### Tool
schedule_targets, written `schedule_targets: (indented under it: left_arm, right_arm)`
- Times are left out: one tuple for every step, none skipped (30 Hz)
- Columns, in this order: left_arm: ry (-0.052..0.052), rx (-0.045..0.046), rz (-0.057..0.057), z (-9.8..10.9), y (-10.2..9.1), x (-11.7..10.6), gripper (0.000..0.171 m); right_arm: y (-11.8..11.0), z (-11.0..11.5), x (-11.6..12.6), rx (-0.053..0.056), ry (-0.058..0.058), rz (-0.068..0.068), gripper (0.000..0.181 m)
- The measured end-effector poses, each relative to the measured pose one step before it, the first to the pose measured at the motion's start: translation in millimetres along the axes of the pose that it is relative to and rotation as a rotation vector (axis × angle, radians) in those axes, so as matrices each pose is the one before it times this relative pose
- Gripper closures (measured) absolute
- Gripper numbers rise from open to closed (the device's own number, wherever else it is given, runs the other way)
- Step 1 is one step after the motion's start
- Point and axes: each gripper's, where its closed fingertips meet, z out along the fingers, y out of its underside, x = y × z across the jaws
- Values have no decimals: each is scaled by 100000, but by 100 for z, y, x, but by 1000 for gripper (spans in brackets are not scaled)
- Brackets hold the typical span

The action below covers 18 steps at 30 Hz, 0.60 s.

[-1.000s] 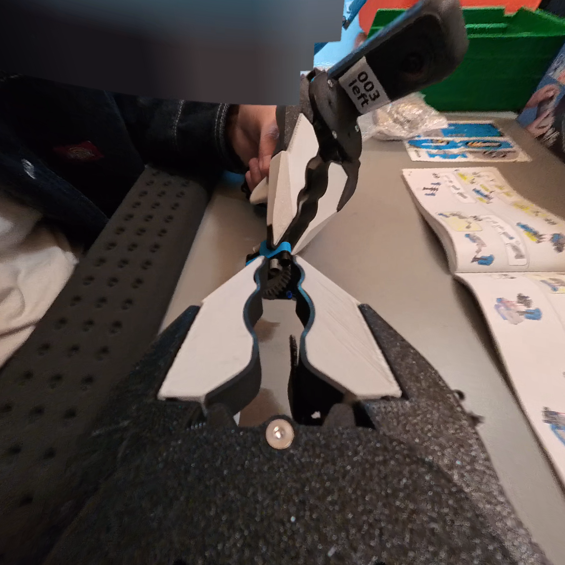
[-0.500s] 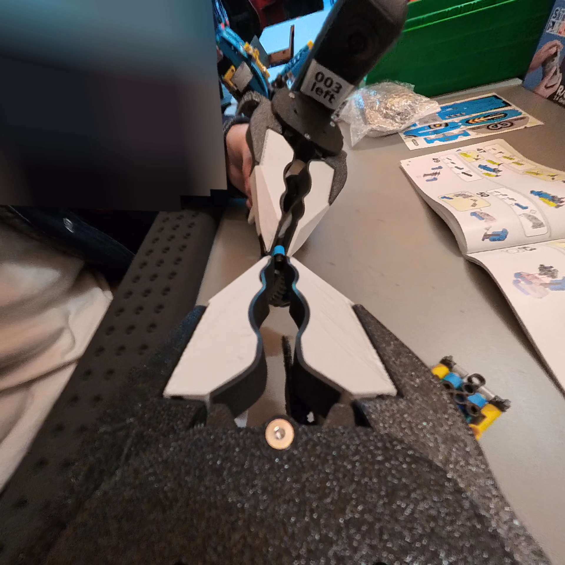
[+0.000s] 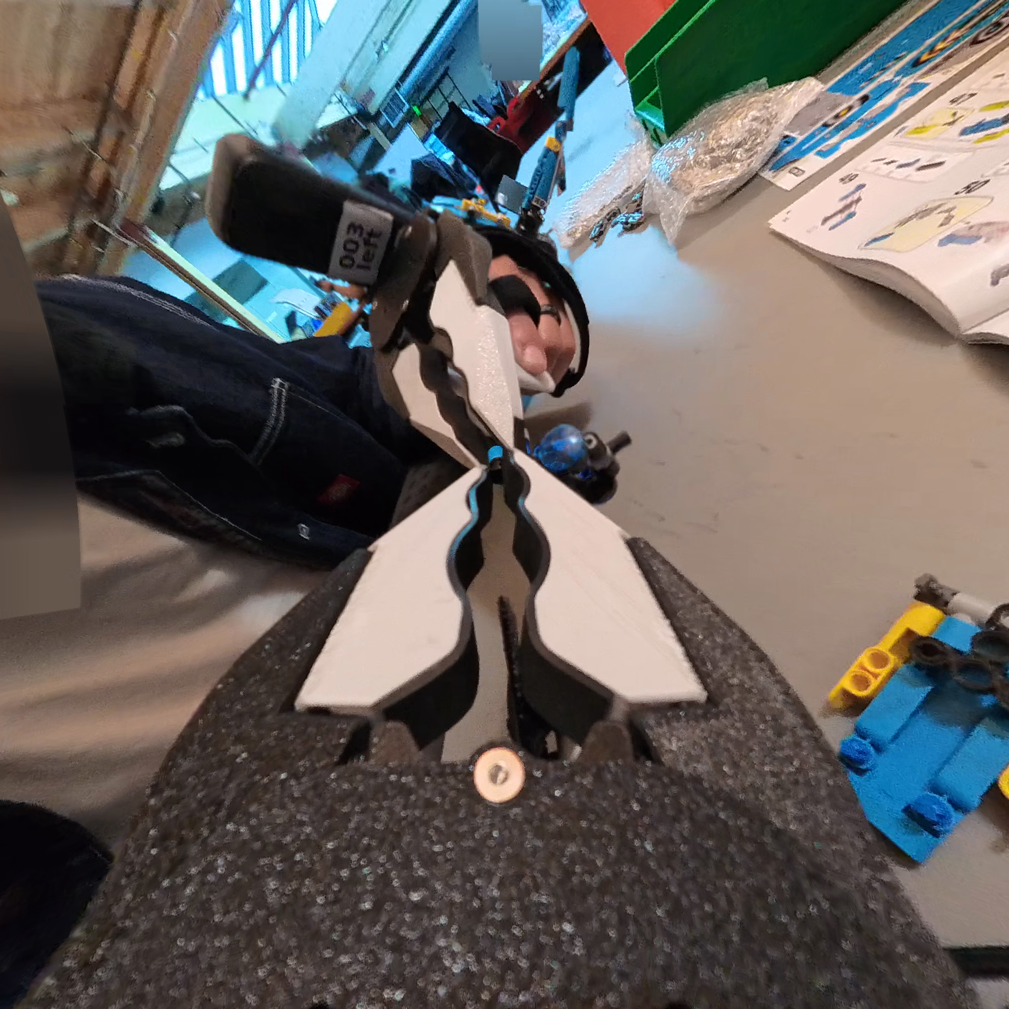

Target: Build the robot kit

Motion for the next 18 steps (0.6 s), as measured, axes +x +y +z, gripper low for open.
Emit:
schedule_targets:
  left_arm:
    - [-2935,-1290,5143,56,54,-109,165]
    - [-1976,-1673,6061,133,66,143,165]
    - [-64,-2056,2542,189,191,302,165]
    - [654,-761,-1847,112,265,61,165]
    - [856,1041,-3848,-33,110,-180,165]
    - [927,1835,-3908,-167,-111,-260,165]
    - [388,2619,-4242,-259,-251,-385,165]
    - [634,3682,-6149,-299,-398,-423,165]
    - [2169,5078,-7899,-316,-620,-231,165]
    - [3598,6763,-8319,-322,-892,34,165]
    - [4795,7899,-8429,-314,-1065,233,165]
    - [5430,7633,-8188,-249,-1020,349,165]
    - [4410,6599,-6957,-184,-834,242,165]
    - [4097,5606,-6257,-144,-650,203,165]
    - [4447,4534,-6171,-111,-513,251,165]
    - [3072,3691,-4644,-116,-406,116,165]
    - [2309,3053,-2838,-90,-350,101,165]
    - [2311,2449,-2151,-86,-301,173,165]
  right_arm:
    - [-171,72,-208,1278,-1876,2132,181]
    - [152,279,-98,-585,-992,1568,181]
    - [417,328,-73,-2124,1184,-3335,181]
    - [200,-29,376,-1733,5374,-5930,181]
    - [-169,-210,221,7,3314,-3221,181]
    - [-629,-578,11,2401,1415,-3310,181]
    - [-868,-947,255,3432,3007,-4599,181]
    - [-817,-1085,468,3628,4901,-7101,180]
    - [-913,-1057,199,5443,3716,-7238,181]
    - [-833,-778,-141,5532,1786,-5564,175]
    - [-420,-333,-522,2848,-115,-4920,168]
    - [-251,17,-573,1673,241,-3966,165]
    - [-509,185,-760,2923,-419,-3808,163]
    - [-594,283,-823,2763,-609,-4172,162]
    - [-334,352,-585,392,651,-4496,162]
    - [-167,321,-211,-763,2622,-4889,162]
    - [-188,181,-211,-46,1921,-4250,164]
    - [-145,93,-255,178,697,-2364,165]
